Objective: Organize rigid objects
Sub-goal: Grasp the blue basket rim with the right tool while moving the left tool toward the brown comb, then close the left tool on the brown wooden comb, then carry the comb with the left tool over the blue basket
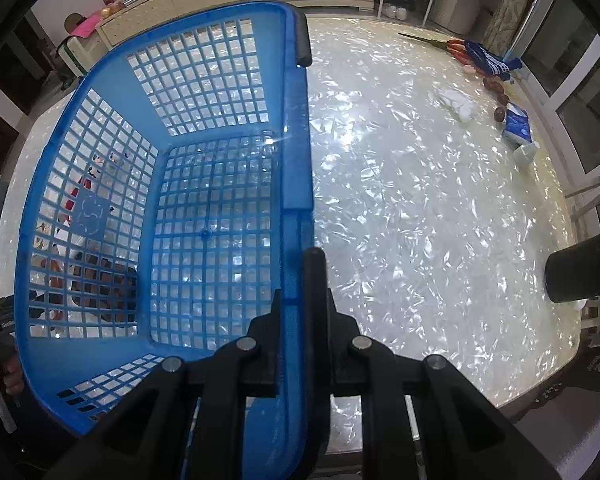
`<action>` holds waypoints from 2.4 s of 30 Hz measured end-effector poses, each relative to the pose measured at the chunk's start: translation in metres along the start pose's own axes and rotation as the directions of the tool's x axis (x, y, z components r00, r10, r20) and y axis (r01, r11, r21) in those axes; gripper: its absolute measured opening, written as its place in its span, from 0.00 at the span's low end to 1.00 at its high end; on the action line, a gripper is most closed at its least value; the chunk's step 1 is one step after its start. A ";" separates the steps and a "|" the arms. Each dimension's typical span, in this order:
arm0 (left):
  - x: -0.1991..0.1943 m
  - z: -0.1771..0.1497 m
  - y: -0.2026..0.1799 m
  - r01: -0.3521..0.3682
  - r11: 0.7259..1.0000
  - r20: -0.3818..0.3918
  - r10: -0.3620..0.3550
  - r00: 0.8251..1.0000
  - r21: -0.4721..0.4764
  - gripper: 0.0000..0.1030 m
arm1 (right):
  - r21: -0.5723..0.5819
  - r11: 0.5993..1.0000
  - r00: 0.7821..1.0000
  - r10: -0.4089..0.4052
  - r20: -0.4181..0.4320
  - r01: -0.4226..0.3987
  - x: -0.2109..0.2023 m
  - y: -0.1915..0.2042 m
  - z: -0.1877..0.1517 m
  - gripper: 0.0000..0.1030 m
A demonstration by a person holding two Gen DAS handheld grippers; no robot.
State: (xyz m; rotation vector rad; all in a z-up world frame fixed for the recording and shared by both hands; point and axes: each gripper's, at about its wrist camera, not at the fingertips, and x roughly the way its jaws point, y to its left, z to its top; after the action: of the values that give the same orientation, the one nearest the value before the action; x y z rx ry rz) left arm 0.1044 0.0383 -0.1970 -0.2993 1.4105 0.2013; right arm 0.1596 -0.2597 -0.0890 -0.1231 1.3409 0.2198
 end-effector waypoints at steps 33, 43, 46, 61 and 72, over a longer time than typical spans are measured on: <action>-0.050 0.001 0.002 0.065 0.993 0.154 -0.079 0.985 0.095 0.55 | 0.028 1.000 1.000 -0.005 -0.002 0.005 -0.010 0.005 -0.015 0.14; -0.099 0.000 0.001 0.088 0.979 0.256 -0.133 0.958 0.182 0.55 | 0.041 0.999 1.000 -0.023 -0.002 0.023 -0.016 0.006 -0.020 0.14; -0.113 0.003 -0.001 0.094 0.974 0.287 -0.151 0.946 0.205 0.55 | 0.043 0.999 1.000 -0.025 0.001 0.025 -0.018 0.007 -0.020 0.13; -0.193 0.024 -0.072 0.129 0.882 0.384 -0.324 0.865 0.453 0.55 | 0.056 0.998 1.000 -0.012 0.016 0.011 -0.025 0.005 -0.021 0.13; -0.189 0.033 -0.159 0.177 0.746 0.290 -0.450 0.844 0.642 0.55 | 0.081 0.997 1.000 0.008 0.029 -0.011 -0.025 0.000 -0.021 0.13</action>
State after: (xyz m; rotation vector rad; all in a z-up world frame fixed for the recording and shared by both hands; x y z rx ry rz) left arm 0.1562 -0.0942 0.0071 0.0359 0.8909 -0.4515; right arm 0.1345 -0.2664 -0.0692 -0.0450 1.3199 0.1742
